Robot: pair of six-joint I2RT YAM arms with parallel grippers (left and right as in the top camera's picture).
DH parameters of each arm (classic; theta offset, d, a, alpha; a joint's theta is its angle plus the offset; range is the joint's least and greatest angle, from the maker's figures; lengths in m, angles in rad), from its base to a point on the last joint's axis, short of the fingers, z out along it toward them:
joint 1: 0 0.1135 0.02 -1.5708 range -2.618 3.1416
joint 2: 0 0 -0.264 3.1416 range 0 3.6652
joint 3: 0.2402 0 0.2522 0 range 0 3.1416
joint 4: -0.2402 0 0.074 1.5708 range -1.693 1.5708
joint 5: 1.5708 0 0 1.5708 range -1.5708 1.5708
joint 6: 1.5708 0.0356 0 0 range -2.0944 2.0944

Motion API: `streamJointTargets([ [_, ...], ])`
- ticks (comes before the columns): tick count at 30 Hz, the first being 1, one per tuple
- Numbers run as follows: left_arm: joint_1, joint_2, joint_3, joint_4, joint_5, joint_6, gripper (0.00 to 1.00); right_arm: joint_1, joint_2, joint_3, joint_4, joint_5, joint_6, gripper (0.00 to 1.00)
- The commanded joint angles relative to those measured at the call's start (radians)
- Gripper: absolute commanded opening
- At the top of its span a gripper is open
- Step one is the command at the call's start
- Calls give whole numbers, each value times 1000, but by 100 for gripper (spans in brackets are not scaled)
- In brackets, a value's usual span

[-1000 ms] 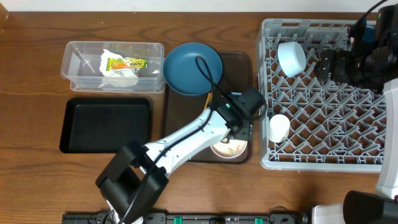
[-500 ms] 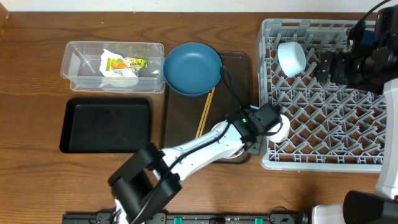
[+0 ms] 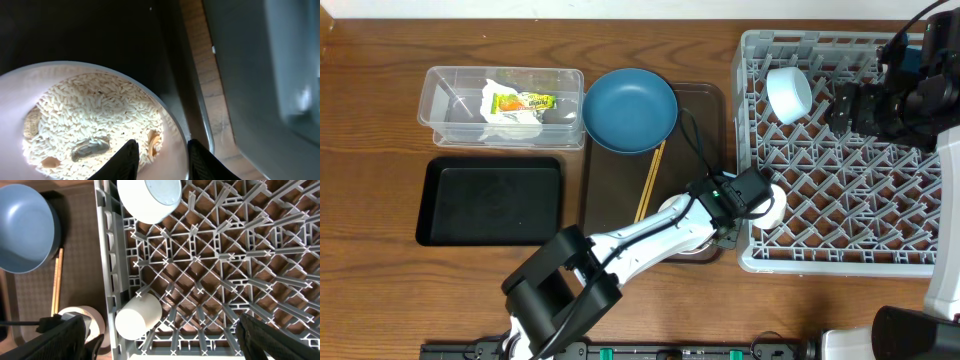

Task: Sort waste into correct bins and load items into the dishwasher rack
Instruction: 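Reach left gripper to pink-rimmed rice bowl and grasp it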

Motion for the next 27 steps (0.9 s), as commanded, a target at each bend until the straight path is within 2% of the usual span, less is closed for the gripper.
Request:
streamJointTargets([
  [1, 1, 35, 12, 1, 11, 2, 35, -3, -2, 3, -3, -5, 8, 94],
  [11, 3, 50, 12, 8, 9, 2, 30, -3, -2, 3, -2, -5, 9, 94],
  [22, 31, 43, 12, 4, 14, -9, 19, -3, -2, 3, 1, -4, 8, 93],
  [25, 31, 33, 12, 4, 13, -8, 7, -3, -2, 3, 1, -4, 8, 93],
  [27, 34, 21, 12, 3, 13, 8, 6, -3, -2, 3, 1, -4, 8, 93],
])
